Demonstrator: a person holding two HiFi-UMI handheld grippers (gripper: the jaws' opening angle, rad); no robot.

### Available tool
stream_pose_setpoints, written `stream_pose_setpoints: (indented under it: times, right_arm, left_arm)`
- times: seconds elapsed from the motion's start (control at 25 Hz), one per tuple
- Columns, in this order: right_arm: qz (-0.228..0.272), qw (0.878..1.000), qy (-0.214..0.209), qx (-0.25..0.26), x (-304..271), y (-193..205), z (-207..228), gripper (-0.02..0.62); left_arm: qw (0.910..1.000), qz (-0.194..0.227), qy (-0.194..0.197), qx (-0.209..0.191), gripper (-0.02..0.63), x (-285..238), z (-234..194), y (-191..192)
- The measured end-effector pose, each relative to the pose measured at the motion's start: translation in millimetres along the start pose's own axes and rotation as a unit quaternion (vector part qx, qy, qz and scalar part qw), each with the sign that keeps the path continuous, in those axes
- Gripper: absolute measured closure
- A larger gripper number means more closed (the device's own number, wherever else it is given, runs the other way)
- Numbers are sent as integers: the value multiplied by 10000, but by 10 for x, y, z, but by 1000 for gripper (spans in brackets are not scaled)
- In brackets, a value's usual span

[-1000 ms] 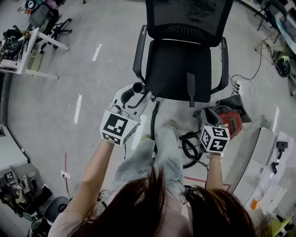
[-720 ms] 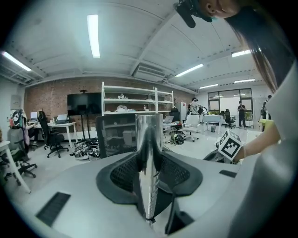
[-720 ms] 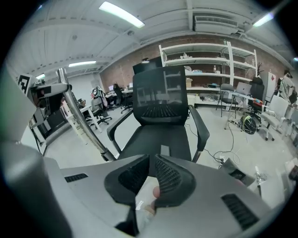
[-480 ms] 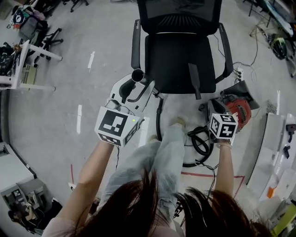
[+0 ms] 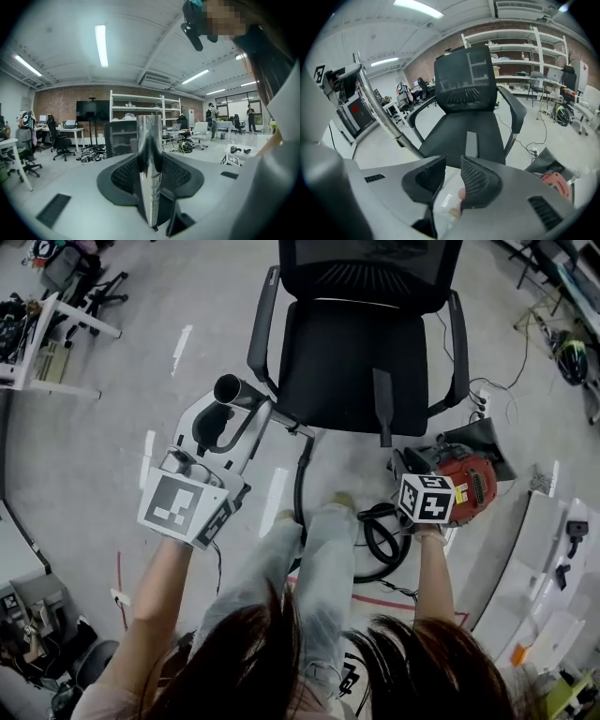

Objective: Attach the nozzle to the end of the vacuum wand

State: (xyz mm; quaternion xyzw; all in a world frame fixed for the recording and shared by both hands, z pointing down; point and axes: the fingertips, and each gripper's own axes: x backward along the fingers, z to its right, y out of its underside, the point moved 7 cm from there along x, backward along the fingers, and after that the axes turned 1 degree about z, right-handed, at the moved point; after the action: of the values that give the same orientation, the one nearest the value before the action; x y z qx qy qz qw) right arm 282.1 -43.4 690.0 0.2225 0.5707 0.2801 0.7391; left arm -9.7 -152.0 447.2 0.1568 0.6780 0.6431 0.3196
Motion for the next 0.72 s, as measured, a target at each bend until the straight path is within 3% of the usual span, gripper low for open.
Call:
stream_pose_setpoints:
  times: [0.36, 0.72]
  right_arm:
    - [-554, 9969, -505, -250, -536, 171, 483, 474]
    - [-1045, 9846, -1107, -856, -1013, 366, 861, 454]
  left_arm:
    - [9993, 103, -366, 65, 448, -89, 89, 76]
    - [9980, 165, -589, 135, 449, -161, 163, 129]
